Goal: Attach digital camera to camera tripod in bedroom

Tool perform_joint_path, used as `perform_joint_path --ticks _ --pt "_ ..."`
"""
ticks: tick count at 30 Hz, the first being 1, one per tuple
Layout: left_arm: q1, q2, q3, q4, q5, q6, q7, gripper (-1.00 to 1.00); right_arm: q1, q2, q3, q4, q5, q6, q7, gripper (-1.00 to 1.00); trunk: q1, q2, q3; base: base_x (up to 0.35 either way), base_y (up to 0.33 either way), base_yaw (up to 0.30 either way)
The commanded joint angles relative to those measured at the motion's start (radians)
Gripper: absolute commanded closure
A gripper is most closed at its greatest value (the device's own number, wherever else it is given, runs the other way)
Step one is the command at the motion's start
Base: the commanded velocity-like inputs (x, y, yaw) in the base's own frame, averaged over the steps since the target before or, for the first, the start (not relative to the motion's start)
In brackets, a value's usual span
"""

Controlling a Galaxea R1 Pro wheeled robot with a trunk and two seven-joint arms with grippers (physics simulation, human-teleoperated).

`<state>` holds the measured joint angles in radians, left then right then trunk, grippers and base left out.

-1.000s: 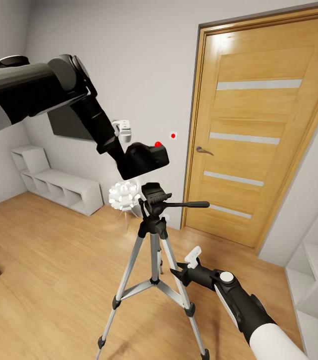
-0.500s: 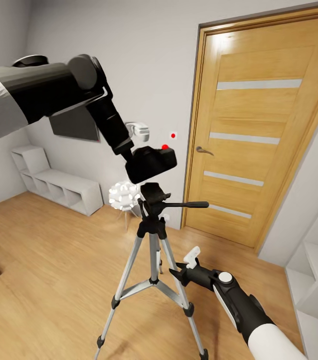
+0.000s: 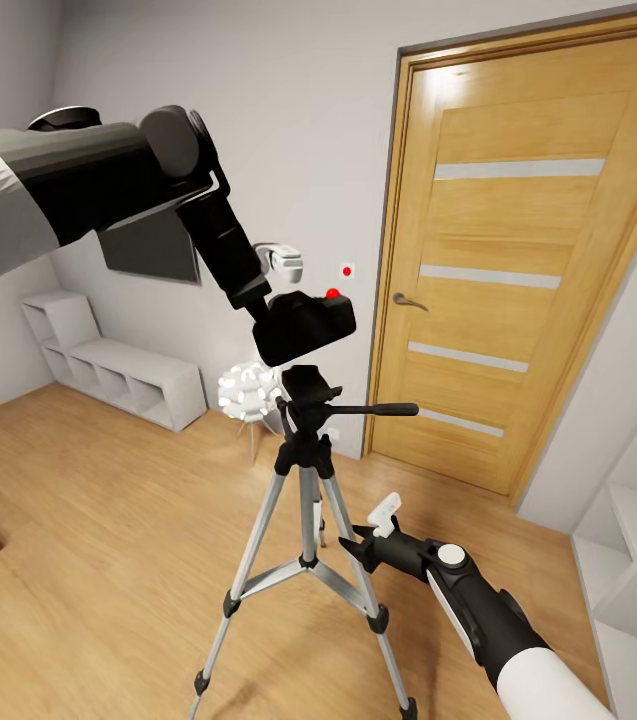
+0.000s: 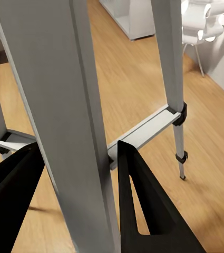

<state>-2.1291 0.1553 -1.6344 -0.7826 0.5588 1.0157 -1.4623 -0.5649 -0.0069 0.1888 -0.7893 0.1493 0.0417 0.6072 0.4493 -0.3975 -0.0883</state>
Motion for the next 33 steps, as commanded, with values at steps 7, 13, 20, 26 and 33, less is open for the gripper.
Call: perform_joint_path --ticks 7,13,20,26,33 --pt "-0.003 0.001 -0.039 -0.013 0.001 0.007 -0.004 1.0 -0.001 -0.001 0.003 -0.002 -0.008 0.002 -0.066 1.0 0.001 -0.002 -0.002 0.0 0.0 0.0" --pt "-0.003 0.001 -0.058 -0.019 0.0 0.003 -0.004 1.0 -0.001 -0.001 0.003 -0.003 -0.008 0.001 -0.066 1.0 0.001 -0.002 -0.002 0.0 0.0 0.0" --pt "-0.002 0.0 -0.064 -0.023 -0.001 0.001 -0.004 1.0 -0.001 -0.001 0.003 -0.003 -0.008 -0.001 -0.066 1.0 0.001 -0.002 -0.002 0.0 0.0 0.0" --pt "-0.003 0.0 -0.064 -0.024 -0.002 -0.001 -0.004 1.0 -0.001 -0.001 0.003 -0.003 -0.008 -0.003 -0.066 1.0 0.001 -0.002 -0.002 0.0 0.0 0.0" --pt "-0.002 0.0 -0.067 -0.024 -0.001 -0.002 -0.004 1.0 -0.001 -0.001 0.003 -0.004 -0.008 -0.003 -0.066 1.0 0.001 -0.002 -0.002 0.0 0.0 0.0"
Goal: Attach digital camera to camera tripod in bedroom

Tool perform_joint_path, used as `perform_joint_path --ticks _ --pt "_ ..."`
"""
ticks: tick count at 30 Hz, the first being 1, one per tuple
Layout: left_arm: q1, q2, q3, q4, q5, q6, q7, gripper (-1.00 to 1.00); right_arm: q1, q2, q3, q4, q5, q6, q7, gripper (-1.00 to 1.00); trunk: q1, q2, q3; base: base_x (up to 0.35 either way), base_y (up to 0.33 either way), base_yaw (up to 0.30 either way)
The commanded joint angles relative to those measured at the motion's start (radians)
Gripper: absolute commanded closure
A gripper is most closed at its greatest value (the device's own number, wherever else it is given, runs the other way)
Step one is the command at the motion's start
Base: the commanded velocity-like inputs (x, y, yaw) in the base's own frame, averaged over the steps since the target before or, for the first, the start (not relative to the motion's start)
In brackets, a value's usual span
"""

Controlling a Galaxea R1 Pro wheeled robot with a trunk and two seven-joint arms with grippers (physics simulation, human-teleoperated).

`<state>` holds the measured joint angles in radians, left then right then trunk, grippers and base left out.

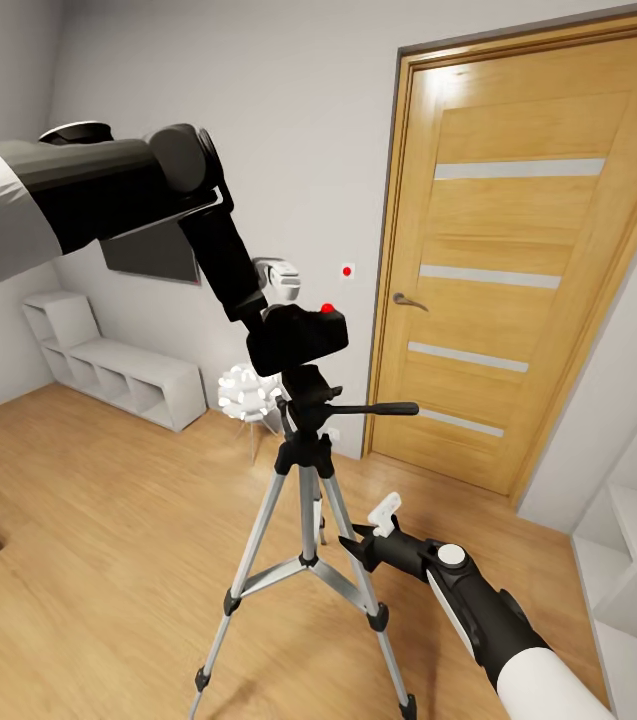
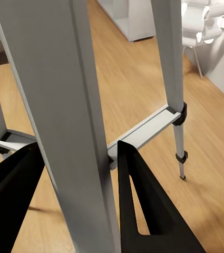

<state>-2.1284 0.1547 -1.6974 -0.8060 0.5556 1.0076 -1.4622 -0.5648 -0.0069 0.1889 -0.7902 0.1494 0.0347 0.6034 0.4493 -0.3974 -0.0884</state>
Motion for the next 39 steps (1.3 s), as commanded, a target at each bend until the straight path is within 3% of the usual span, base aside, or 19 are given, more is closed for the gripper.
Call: perform_joint_path --ticks 1,9,16,24,39 --pt "-0.002 0.0 -0.004 -0.001 0.002 0.007 -0.004 1.0 -0.001 -0.001 0.003 -0.003 -0.008 0.004 -0.062 1.0 0.001 -0.003 -0.002 0.0 0.0 0.0" --pt "0.0 -0.002 -0.005 0.0 0.001 0.006 -0.004 1.0 0.0 -0.001 0.003 -0.003 -0.008 0.003 -0.062 1.0 0.001 -0.003 -0.002 0.0 0.0 0.0" --pt "0.002 -0.028 -0.015 0.012 0.0 0.006 -0.003 1.0 0.0 -0.001 0.003 -0.003 -0.008 0.002 -0.062 1.0 0.001 -0.003 -0.002 0.0 0.0 0.0" --pt "0.002 -0.04 -0.02 0.017 -0.001 0.005 0.004 1.0 0.0 -0.001 0.003 -0.003 -0.008 0.002 -0.062 1.0 0.001 -0.003 -0.002 0.0 0.0 0.0" --pt "0.002 -0.053 -0.026 0.023 -0.028 0.006 0.008 1.0 0.0 -0.001 0.003 -0.003 -0.009 0.002 -0.062 1.0 0.001 -0.003 -0.002 0.0 0.0 0.0"
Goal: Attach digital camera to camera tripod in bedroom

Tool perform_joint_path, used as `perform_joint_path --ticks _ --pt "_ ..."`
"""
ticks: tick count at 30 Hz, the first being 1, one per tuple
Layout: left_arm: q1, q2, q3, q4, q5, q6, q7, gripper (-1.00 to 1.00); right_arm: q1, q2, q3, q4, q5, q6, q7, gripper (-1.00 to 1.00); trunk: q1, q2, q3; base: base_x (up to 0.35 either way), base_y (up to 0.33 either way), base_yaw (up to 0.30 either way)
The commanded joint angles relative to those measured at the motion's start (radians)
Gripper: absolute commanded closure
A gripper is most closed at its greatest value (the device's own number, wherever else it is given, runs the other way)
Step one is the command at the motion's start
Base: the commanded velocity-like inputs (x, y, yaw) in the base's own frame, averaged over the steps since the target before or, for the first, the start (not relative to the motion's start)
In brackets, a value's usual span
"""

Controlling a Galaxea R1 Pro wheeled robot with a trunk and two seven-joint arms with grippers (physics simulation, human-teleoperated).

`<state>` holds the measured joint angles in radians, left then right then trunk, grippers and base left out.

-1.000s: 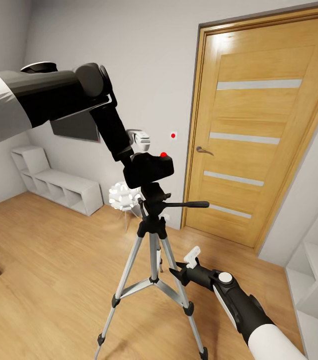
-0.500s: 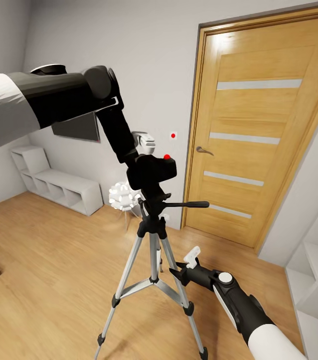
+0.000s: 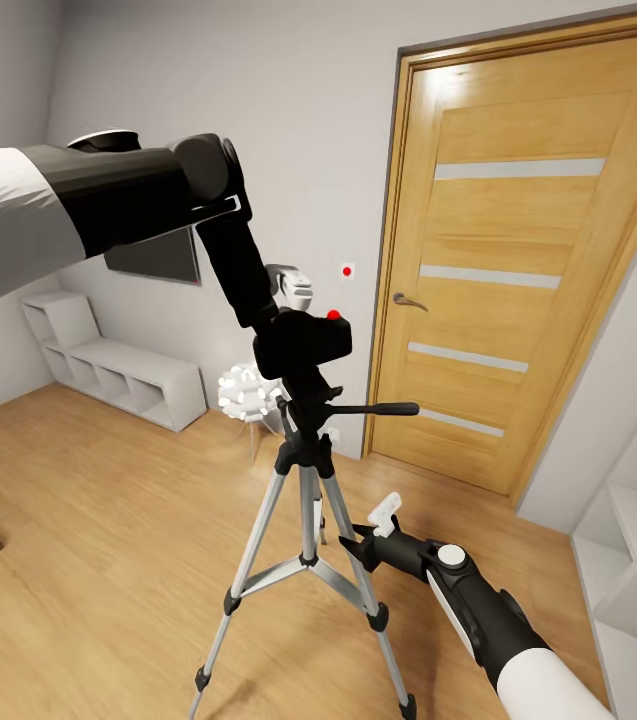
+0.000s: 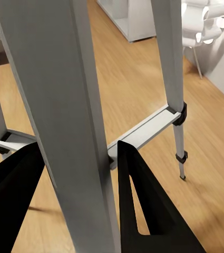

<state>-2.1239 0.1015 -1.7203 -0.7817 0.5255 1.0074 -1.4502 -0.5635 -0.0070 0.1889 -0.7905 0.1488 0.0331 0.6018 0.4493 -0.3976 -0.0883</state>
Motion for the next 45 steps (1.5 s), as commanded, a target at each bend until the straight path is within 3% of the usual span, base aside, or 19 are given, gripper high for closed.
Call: perform_joint_path --ticks 1,29,37,45 --pt "-0.002 0.0 -0.004 -0.001 0.002 0.007 -0.004 1.0 -0.001 -0.001 0.003 -0.003 -0.008 0.004 -0.06 1.0 0.001 -0.002 -0.002 0.0 0.0 0.0" --pt "0.008 -0.002 -0.006 -0.001 -0.002 0.001 -0.004 1.0 0.001 -0.001 0.003 -0.004 -0.008 0.004 -0.06 1.0 0.001 -0.002 -0.002 0.0 0.0 0.0" --pt "0.012 -0.005 -0.046 -0.001 -0.001 0.0 -0.004 1.0 0.001 -0.001 0.003 -0.004 -0.009 0.004 -0.06 1.0 0.001 -0.002 -0.002 0.0 0.0 0.0" --pt "0.013 -0.012 -0.059 -0.001 -0.001 0.0 -0.004 1.0 0.002 -0.001 0.003 -0.005 -0.009 0.004 -0.06 1.0 0.001 -0.002 -0.002 0.0 0.0 0.0"
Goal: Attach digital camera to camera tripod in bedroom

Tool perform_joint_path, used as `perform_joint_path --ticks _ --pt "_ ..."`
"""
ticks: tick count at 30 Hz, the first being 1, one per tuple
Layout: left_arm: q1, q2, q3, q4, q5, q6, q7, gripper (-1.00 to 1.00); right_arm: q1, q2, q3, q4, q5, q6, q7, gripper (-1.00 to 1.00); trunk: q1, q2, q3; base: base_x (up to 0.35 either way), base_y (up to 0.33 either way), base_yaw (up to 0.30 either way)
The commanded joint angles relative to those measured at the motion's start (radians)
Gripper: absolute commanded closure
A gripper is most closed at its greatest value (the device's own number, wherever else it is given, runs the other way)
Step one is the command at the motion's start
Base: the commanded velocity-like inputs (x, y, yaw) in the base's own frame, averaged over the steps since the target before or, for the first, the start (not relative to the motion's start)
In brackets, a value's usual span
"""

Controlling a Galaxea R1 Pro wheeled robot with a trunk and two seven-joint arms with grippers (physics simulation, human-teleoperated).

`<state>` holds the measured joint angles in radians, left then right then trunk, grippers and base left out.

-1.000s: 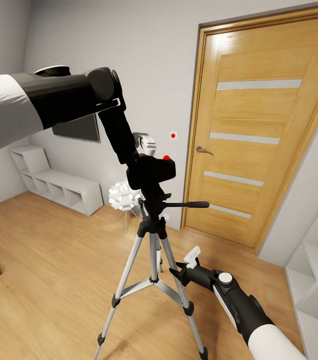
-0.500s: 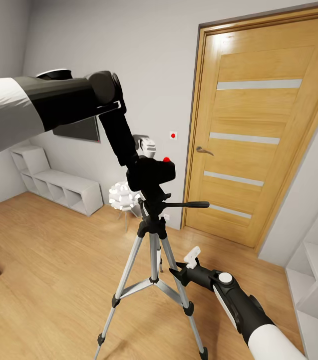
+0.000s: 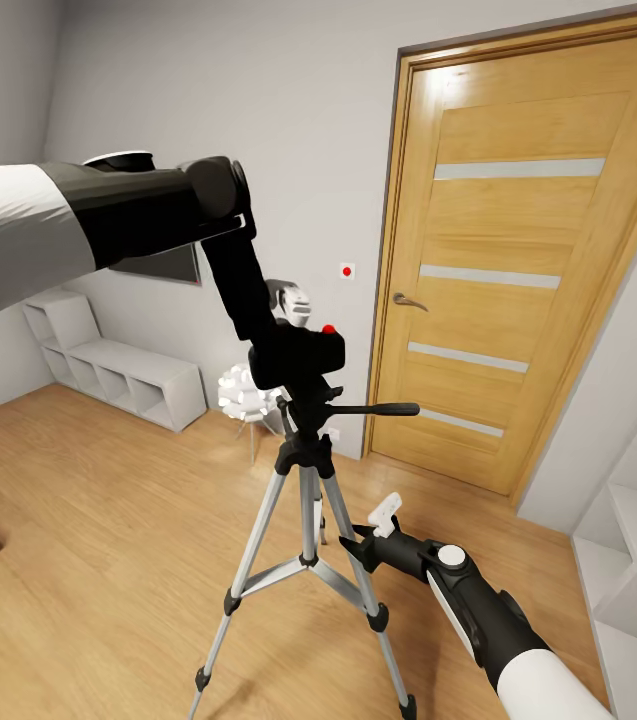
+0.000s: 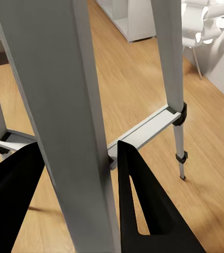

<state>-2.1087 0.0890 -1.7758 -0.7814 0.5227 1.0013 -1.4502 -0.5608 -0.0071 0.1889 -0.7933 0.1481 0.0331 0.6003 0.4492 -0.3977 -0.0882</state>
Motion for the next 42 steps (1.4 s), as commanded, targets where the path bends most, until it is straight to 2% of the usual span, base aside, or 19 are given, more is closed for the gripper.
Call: perform_joint_path --ticks 1,2,3,23,29,33,35,38,42 --pt "-0.002 0.0 -0.004 -0.001 0.002 0.006 -0.004 1.0 -0.001 -0.001 0.003 -0.003 -0.008 0.004 -0.059 1.0 0.001 -0.002 -0.002 0.0 0.0 0.0" --pt "-0.002 -0.001 -0.005 -0.001 0.002 0.006 -0.004 1.0 -0.001 -0.001 0.003 -0.003 -0.008 0.004 -0.059 1.0 0.001 -0.002 -0.002 0.0 0.0 0.0" --pt "-0.002 -0.001 -0.005 -0.001 0.002 0.006 -0.004 -1.0 -0.001 -0.001 0.003 -0.003 -0.008 0.004 -0.059 1.0 0.001 -0.002 -0.002 0.0 0.0 0.0" --pt "-0.004 -0.003 -0.001 0.0 -0.001 0.005 -0.004 -1.0 0.001 -0.001 0.003 -0.004 -0.008 0.004 -0.059 1.0 0.001 -0.002 -0.002 0.0 0.0 0.0" --pt "-0.004 0.006 0.0 -0.003 0.0 0.005 -0.004 -1.0 0.001 -0.001 0.003 -0.004 -0.008 0.004 -0.059 1.0 0.001 -0.002 -0.002 0.0 0.0 0.0" --pt "-0.006 0.034 0.005 -0.012 0.004 0.005 -0.004 -1.0 0.001 -0.001 0.003 -0.004 -0.008 0.004 -0.059 1.0 0.001 -0.002 -0.002 0.0 0.0 0.0" --pt "-0.007 0.053 0.022 -0.017 0.005 0.004 -0.004 -1.0 0.001 -0.001 0.003 -0.004 -0.008 0.004 -0.059 1.0 0.001 -0.002 -0.002 0.0 0.0 0.0" --pt "-0.007 0.09 0.074 -0.03 0.006 0.004 -0.004 -1.0 0.001 -0.001 0.003 -0.004 -0.008 0.004 -0.059 1.0 0.001 -0.002 -0.002 0.0 0.0 0.0" --pt "-0.005 0.161 0.158 -0.072 0.003 0.006 -0.005 -1.0 0.001 -0.001 0.003 -0.004 -0.008 0.004 -0.059 1.0 0.001 -0.002 -0.002 0.0 0.0 0.0"
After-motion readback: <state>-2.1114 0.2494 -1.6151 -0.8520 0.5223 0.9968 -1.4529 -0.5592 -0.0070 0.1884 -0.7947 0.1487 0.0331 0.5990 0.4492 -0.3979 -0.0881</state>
